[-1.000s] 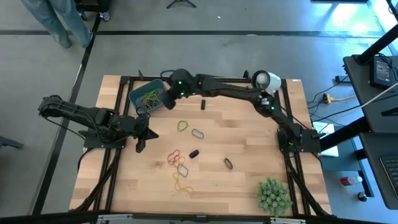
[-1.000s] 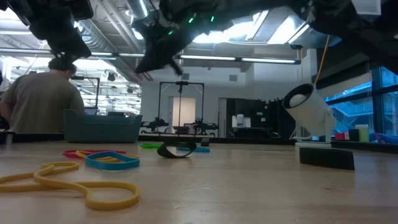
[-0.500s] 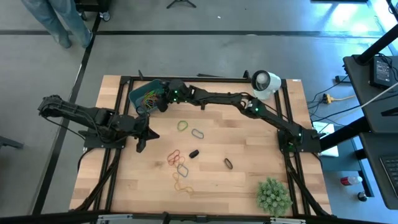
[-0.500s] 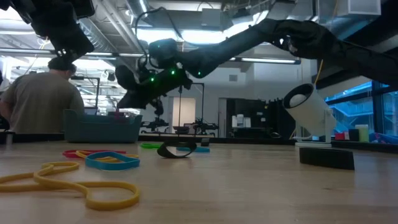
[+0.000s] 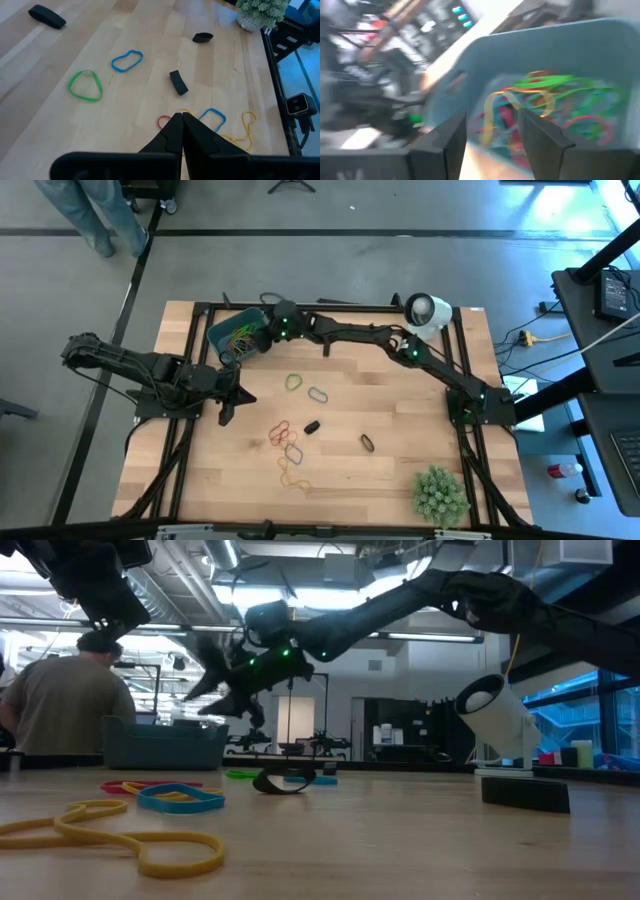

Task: Pick and place rubber bands into bin
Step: Put the green rubber band into the bin

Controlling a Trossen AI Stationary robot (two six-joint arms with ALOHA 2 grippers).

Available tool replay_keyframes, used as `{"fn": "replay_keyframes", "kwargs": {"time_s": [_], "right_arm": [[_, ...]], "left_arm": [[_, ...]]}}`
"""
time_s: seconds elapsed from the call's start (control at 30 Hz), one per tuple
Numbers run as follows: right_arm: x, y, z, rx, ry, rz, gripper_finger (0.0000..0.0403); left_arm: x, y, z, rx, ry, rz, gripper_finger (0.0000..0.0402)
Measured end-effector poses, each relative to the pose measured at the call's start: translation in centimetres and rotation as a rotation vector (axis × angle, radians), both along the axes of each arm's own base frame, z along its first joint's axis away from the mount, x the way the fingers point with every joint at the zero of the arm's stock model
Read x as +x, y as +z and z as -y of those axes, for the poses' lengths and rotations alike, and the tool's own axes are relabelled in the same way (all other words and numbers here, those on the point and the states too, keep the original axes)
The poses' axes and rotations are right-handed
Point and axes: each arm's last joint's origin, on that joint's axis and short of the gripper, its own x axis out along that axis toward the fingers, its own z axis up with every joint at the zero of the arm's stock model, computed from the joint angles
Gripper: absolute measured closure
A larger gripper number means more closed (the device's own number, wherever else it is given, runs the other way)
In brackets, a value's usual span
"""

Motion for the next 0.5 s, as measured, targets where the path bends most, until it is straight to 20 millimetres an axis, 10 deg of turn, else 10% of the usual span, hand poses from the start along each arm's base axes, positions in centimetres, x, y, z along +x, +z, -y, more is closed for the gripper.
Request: {"fn": "replay_keyframes", "kwargs": {"time_s": [0.3, 0.5], "right_arm": [[-2.3, 5.9, 1.1, 0.207, 0.208, 0.052, 0.0242], [-5.3, 9.5, -1.1, 0.053, 0.186, -0.225, 0.0309]], "left_arm": [[0.0, 0.0, 0.0, 0.022, -0.014, 0.002, 0.04], [0.0, 0.0, -0.1, 0.034, 0.005, 0.005, 0.04]]}}
